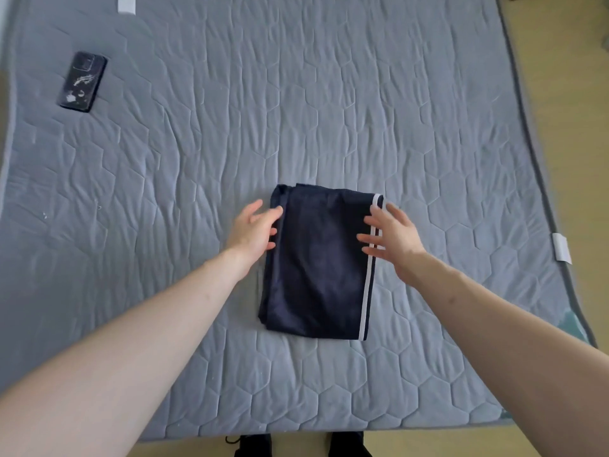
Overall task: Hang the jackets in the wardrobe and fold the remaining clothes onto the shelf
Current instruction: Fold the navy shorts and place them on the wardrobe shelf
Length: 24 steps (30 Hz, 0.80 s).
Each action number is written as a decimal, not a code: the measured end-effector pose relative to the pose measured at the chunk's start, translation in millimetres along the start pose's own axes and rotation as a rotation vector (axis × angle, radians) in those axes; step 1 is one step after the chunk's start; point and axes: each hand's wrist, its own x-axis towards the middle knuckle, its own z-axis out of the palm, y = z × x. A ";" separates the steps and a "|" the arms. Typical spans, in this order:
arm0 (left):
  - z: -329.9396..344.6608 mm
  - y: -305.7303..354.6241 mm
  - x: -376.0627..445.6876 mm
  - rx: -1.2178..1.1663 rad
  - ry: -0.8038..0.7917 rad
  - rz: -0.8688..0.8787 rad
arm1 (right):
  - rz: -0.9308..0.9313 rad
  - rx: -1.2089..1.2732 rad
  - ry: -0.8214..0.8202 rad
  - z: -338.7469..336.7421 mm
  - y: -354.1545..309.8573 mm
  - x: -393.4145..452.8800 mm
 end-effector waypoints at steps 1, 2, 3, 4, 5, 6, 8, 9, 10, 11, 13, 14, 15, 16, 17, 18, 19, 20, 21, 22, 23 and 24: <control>1.7 -6.1 5.5 0.096 0.009 -0.005 | -0.006 -0.064 0.015 3.6 12.2 3.4; 3.6 -15.3 9.9 0.230 0.016 -0.022 | -0.011 -0.163 0.038 6.7 27.6 4.6; 5.6 -27.3 12.8 0.359 0.019 -0.051 | -0.010 -0.284 0.069 8.6 46.2 4.0; 7.4 -40.9 13.7 0.449 0.012 -0.088 | 0.006 -0.384 0.106 9.5 67.0 1.1; 8.7 -55.3 13.4 0.490 -0.005 -0.134 | 0.044 -0.436 0.149 10.0 87.7 -4.0; 10.0 -69.9 12.2 0.496 -0.030 -0.186 | 0.095 -0.440 0.201 10.2 108.3 -10.1; 13.0 -96.8 8.6 0.481 -0.086 -0.291 | 0.243 -0.361 0.298 10.7 146.0 -23.1; 15.4 -108.8 6.0 0.472 -0.116 -0.341 | 0.333 -0.283 0.314 12.1 161.3 -29.5; 18.1 -119.5 3.3 0.466 -0.141 -0.381 | 0.417 -0.189 0.294 14.9 173.5 -35.2; 21.0 -128.5 0.7 0.469 -0.153 -0.406 | 0.493 -0.090 0.240 18.4 182.6 -39.2; 27.8 -142.2 -4.2 0.511 -0.139 -0.406 | 0.583 0.101 0.144 25.1 193.6 -41.8; 31.4 -147.7 -6.7 0.536 -0.133 -0.389 | 0.581 0.179 0.149 27.2 197.0 -40.0; 34.7 -152.1 -10.0 0.554 -0.130 -0.371 | 0.558 0.242 0.187 28.4 199.4 -36.8; 37.5 -155.3 -15.2 0.566 -0.130 -0.359 | 0.532 0.290 0.239 28.8 200.5 -33.2; 39.6 -157.6 -22.7 0.574 -0.133 -0.357 | 0.506 0.331 0.286 27.7 200.3 -30.0; 41.7 -159.6 -32.2 0.580 -0.141 -0.364 | 0.481 0.360 0.327 24.7 200.0 -27.5; 44.6 -161.8 -42.9 0.585 -0.163 -0.374 | 0.459 0.372 0.362 19.9 199.2 -26.2; 48.8 -163.4 -54.6 0.581 -0.209 -0.380 | 0.443 0.365 0.394 13.1 198.4 -26.5; 54.4 -163.7 -66.4 0.576 -0.285 -0.387 | 0.433 0.343 0.422 4.8 197.3 -28.2; 60.9 -163.4 -78.0 0.572 -0.399 -0.407 | 0.420 0.311 0.448 -5.0 196.6 -30.5; 68.7 -161.5 -90.2 0.589 -0.551 -0.458 | 0.403 0.275 0.477 -16.6 196.0 -33.5; 76.9 -159.0 -102.0 0.647 -0.744 -0.511 | 0.380 0.237 0.507 -29.4 195.3 -36.4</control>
